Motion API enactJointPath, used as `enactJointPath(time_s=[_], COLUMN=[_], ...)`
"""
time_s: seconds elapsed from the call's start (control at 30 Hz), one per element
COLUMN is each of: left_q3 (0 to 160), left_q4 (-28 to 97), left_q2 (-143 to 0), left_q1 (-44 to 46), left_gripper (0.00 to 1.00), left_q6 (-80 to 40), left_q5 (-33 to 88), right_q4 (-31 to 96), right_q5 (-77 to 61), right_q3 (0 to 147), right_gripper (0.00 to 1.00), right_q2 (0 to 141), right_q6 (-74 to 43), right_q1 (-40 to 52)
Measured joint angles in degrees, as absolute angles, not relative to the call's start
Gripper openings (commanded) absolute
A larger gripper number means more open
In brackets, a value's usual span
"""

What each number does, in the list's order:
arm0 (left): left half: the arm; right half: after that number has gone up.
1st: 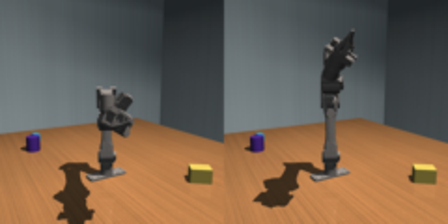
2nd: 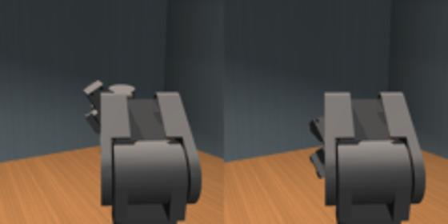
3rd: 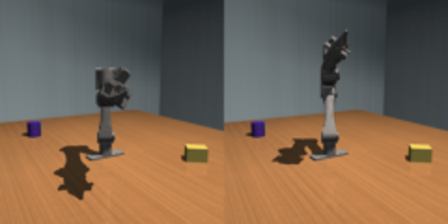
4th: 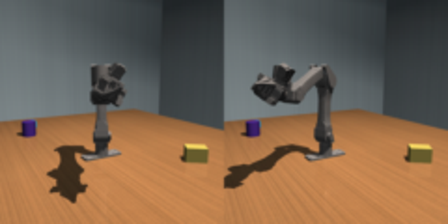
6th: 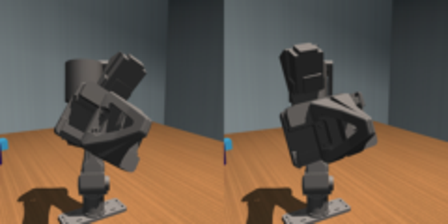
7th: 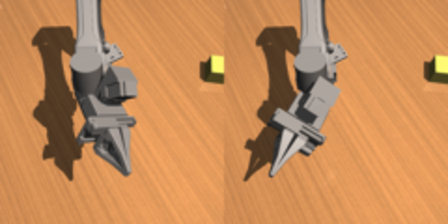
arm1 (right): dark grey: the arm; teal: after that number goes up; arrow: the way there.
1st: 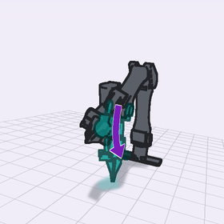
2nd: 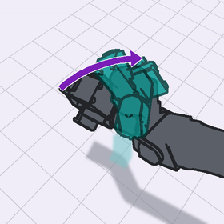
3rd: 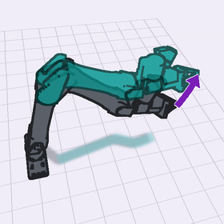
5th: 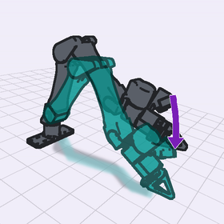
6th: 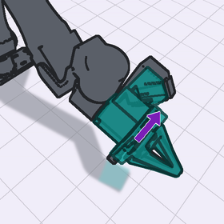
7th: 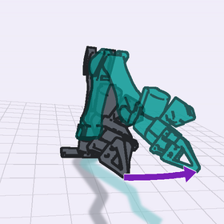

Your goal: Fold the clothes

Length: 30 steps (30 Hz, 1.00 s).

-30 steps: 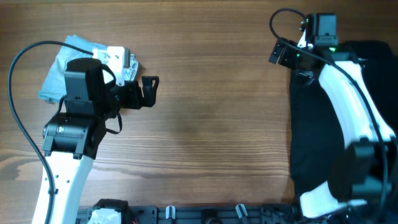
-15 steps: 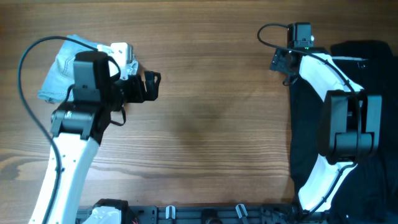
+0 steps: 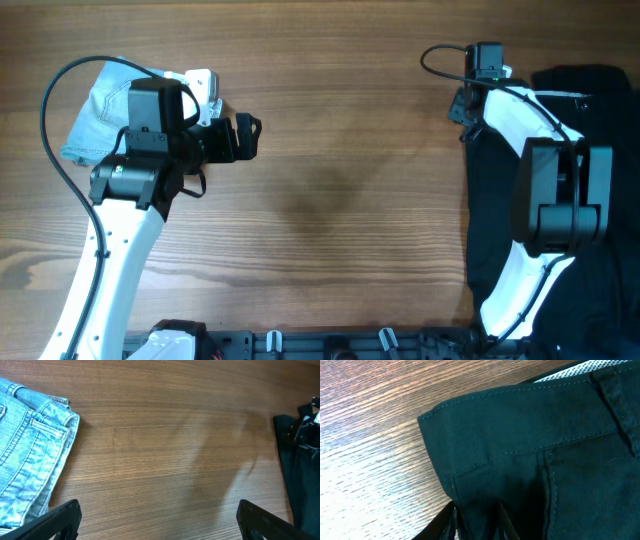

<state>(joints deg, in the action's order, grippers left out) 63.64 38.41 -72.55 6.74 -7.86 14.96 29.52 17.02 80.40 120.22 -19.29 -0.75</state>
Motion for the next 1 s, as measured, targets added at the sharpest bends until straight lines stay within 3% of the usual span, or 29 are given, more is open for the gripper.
enactJointPath(time_s=[0.03, 0.1, 0.33, 0.5, 0.6, 0.7, 0.8, 0.87, 0.93, 0.97, 1.0], left_q3=[63.64, 63.64, 63.64, 63.64, 63.64, 64.23, 66.89, 67.77, 68.07, 68.16, 68.18], left_q4=[38.41, 38.44, 38.48, 38.63, 39.0, 40.42, 41.43, 41.45, 41.58, 41.58, 41.6], left_q2=[-72.55, -72.55, -72.55, -72.53, -71.72, -67.79, -61.67, -57.93, -54.33, -53.19, -52.21], left_q1=[6.74, 6.74, 6.74, 6.74, 6.2, 2.52, -2.31, -4.67, -7.07, -7.77, -8.36], left_gripper=[1.0, 1.0, 1.0, 1.0, 1.0, 1.0, 1.0, 1.0, 1.0, 1.0, 1.0], left_q6=[-7.86, -7.86, -7.88, -7.88, -9.65, -11.07, -11.53, -11.55, -11.73, -11.73, -11.73], left_q5=[15.2, 15.64, 15.94, 15.97, 16.16, 16.34, 16.36, 16.36, 16.36, 16.36, 16.36], right_q4=[29.52, 29.52, 33.43, 34.44, 33.82, 35.24, 37.1, 37.87, 38.24, 38.13, 38.09], right_q5=[17.02, 17.02, 16.95, 14.59, 7.99, 2.79, -3.97, -7.9, -11.94, -13.08, -13.39], right_q3=[80.4, 80.4, 81.73, 83.24, 83.79, 83.79, 83.99, 84.07, 84.07, 84.07, 84.09], right_gripper=[0.24, 0.04, 0.04, 0.04, 0.04, 0.04, 0.07, 0.17, 0.67, 0.78, 0.82], right_q2=[120.25, 120.25, 118.93, 107.94, 100.49, 95.77, 91.85, 91.83, 93.27, 94.02, 94.98], right_q6=[-19.27, -19.25, -16.4, -15.0, -7.9, -4.58, -3.31, -3.33, -3.38, -3.62, -3.57], right_q1=[-0.86, -0.86, -1.67, -4.27, -4.54, 0.27, 13.98, 24.93, 38.79, 43.9, 48.84])
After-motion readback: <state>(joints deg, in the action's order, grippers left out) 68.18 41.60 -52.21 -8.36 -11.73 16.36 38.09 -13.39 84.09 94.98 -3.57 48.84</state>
